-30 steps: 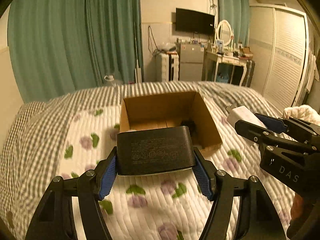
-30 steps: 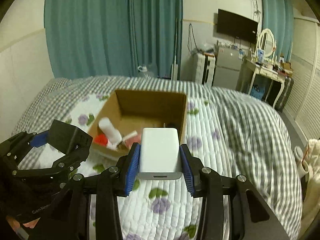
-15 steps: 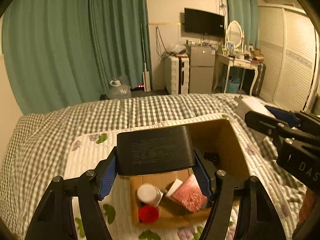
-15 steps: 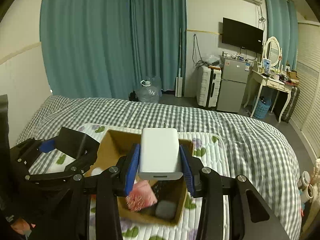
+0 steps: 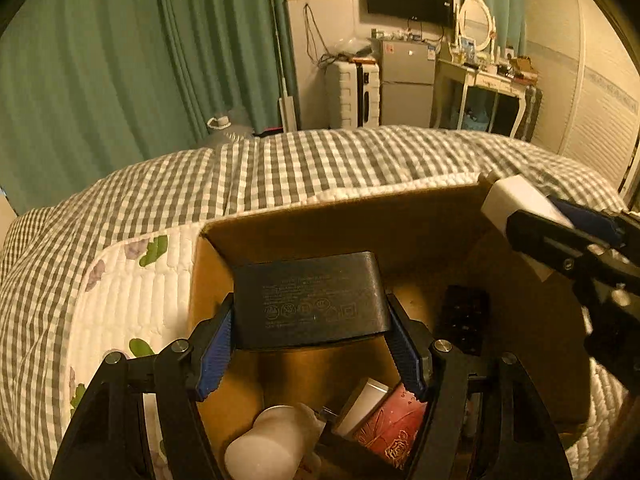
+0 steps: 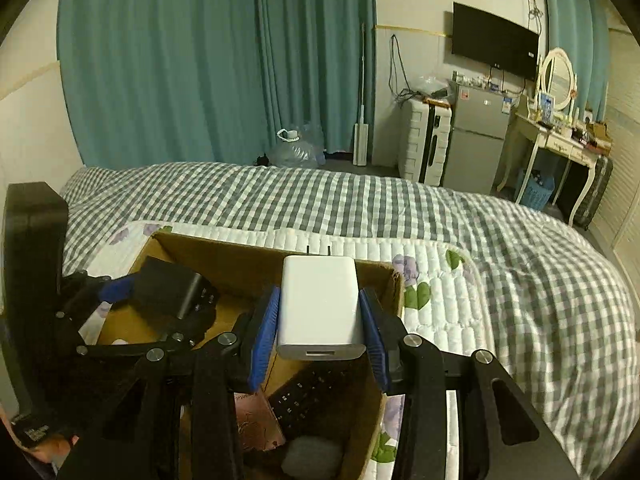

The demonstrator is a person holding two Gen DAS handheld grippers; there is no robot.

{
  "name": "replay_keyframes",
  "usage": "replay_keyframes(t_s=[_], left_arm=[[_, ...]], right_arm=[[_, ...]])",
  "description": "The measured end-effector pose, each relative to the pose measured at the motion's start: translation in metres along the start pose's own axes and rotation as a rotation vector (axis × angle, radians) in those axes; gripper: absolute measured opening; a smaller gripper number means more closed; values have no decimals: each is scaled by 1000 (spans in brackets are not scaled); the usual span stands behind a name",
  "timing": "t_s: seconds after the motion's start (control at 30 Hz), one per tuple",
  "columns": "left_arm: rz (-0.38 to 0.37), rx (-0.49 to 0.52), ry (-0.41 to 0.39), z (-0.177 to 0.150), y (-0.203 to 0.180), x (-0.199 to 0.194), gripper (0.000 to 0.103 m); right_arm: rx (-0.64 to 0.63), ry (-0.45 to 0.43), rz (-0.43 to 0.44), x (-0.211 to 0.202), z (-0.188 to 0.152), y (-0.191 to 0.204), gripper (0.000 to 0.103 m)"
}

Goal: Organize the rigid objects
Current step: 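Drop the adapter into the box with the left gripper while the right drops the white charger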

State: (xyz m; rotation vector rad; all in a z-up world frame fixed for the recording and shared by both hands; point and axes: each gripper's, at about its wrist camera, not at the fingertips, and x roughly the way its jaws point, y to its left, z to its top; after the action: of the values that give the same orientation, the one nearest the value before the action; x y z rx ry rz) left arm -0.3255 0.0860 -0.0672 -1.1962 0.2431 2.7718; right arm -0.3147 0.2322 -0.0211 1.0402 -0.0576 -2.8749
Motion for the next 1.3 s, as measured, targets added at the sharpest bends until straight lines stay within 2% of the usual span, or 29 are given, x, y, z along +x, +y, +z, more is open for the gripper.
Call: replay_keyframes(t_s=[0.13, 0.47, 0.73, 0.87, 0.93, 1.0, 1.13, 1.3], left_arm=[[12, -4, -78, 1, 1, -17, 71], [38, -49, -79, -3, 27, -52, 71], [28, -78, -68, -12, 44, -45, 71], [31, -71, -82, -18, 47, -41, 71], [31, -66, -84, -20, 46, -41, 71], [27, -66, -83, -20, 44, -44, 71], [29, -56, -111, -18, 37, -65, 71], [26, -49, -174, -14, 35, -114, 71]], right_arm=[[7, -3, 5, -2, -1, -5, 40], [-1, 9, -7, -13, -2, 7, 40], [-10, 116, 4, 37, -8, 26, 40], [25, 99, -5, 48, -9, 24, 42], [40, 68, 4, 43, -8, 22, 54], [31, 31, 14, 33, -7, 22, 55], [28, -6, -33, 7, -3, 22, 55], [61, -75, -57, -51, 4, 14, 55]])
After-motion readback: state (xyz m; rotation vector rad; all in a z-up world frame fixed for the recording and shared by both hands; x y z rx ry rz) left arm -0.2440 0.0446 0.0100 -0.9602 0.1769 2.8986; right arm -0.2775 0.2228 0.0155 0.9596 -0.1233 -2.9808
